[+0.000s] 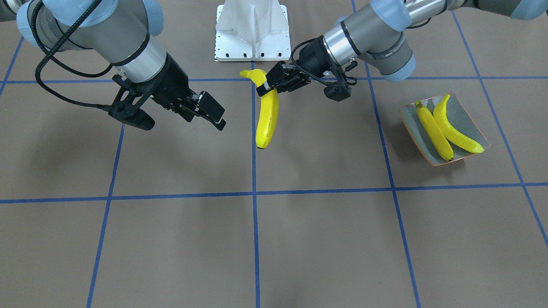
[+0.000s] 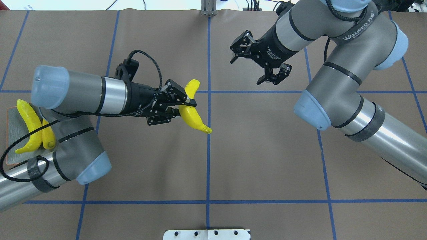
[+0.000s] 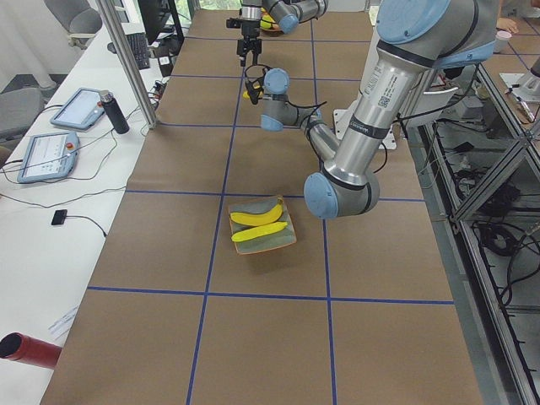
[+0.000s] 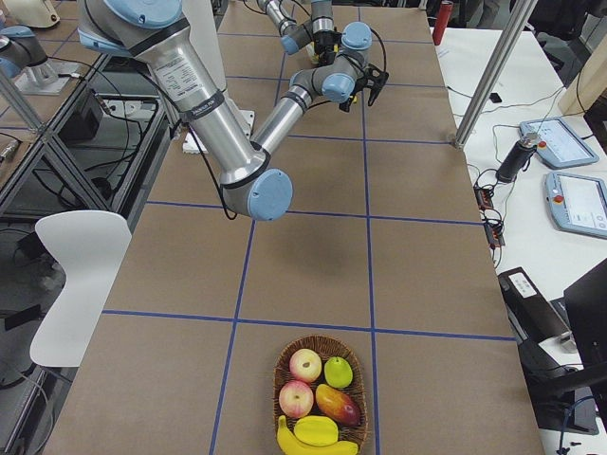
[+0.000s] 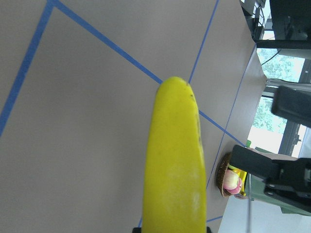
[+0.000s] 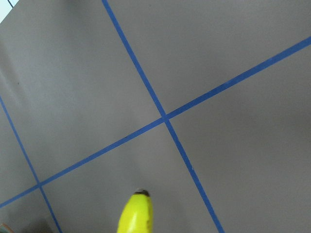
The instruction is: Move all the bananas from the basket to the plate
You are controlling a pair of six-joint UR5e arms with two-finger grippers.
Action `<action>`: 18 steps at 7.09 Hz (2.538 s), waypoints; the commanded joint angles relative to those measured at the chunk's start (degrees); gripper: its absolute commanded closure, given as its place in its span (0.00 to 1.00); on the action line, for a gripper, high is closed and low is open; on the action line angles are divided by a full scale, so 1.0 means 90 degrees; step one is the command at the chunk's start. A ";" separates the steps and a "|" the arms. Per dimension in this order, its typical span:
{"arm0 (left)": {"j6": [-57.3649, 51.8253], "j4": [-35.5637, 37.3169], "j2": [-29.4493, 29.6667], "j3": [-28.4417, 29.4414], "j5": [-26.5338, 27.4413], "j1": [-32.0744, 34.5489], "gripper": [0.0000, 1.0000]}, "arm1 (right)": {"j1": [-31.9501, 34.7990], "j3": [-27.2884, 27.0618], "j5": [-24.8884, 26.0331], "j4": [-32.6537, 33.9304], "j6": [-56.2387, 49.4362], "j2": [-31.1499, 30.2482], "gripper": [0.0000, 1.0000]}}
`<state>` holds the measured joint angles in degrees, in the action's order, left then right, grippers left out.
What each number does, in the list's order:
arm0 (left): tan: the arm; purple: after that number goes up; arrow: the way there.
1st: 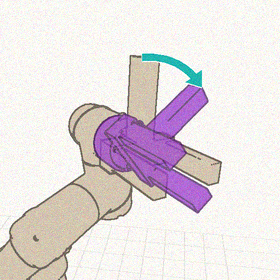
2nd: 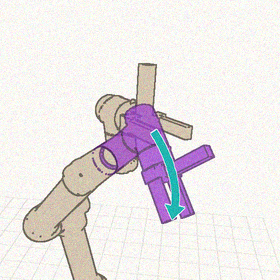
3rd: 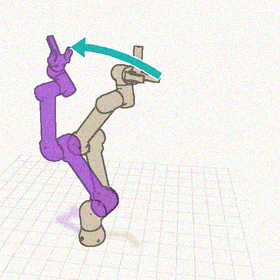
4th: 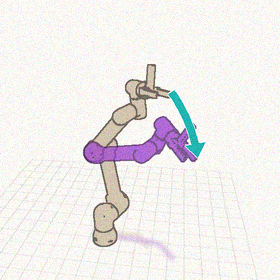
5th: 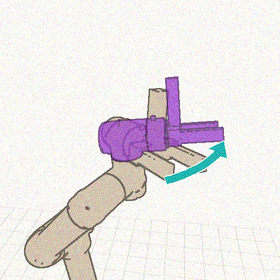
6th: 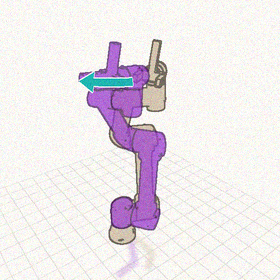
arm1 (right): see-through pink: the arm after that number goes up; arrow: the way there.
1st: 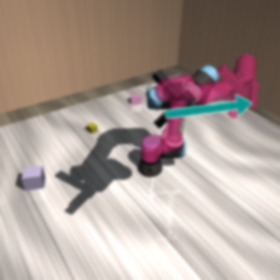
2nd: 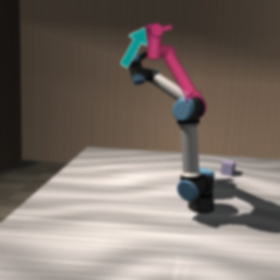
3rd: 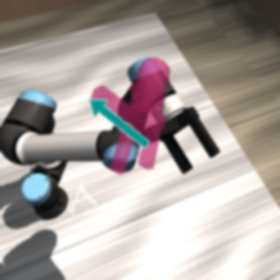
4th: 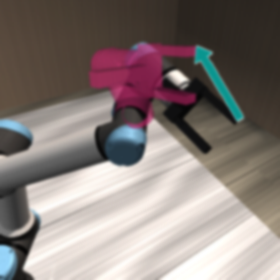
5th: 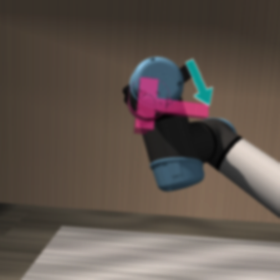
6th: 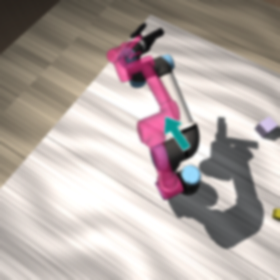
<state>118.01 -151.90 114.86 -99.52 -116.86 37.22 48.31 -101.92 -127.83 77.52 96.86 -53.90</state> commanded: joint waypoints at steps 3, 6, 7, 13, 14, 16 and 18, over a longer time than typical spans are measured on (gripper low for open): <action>0.0120 -0.0657 -0.2384 -0.0932 0.0006 0.0756 1.00 | 0.0247 0.0015 0.0346 0.0009 -0.0526 -0.0290 0.00; 0.0082 -0.2095 -0.3853 -0.0837 -0.0081 0.1235 1.00 | 0.0277 0.0045 0.0356 0.0009 -0.0674 -0.0339 0.00; 0.0014 -0.2281 -0.4069 -0.0711 -0.0110 0.1313 1.00 | 0.0267 0.0064 0.0423 0.0009 -0.0674 -0.0407 0.00; 0.0101 -0.3747 -0.3973 0.0951 -0.0042 0.1431 1.00 | 0.0228 0.0035 0.0463 0.0009 -0.0713 -0.0466 0.00; 0.0101 -0.3747 -0.3983 0.0951 -0.0062 0.1585 1.00 | 0.0228 0.0035 0.0463 0.0009 -0.0713 -0.0466 0.00; 0.0101 -0.3747 -0.3973 0.1154 -0.0081 0.1908 1.00 | 0.0228 0.0035 0.0463 0.0009 -0.0713 -0.0476 0.00; 0.0091 -0.3747 -0.3973 0.1282 -0.0091 0.1978 1.00 | 0.0209 0.0045 0.0473 0.0009 -0.0723 -0.0485 0.00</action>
<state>118.87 -185.63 79.12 -88.69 -117.61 54.56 50.29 -101.56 -123.64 77.61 90.42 -58.24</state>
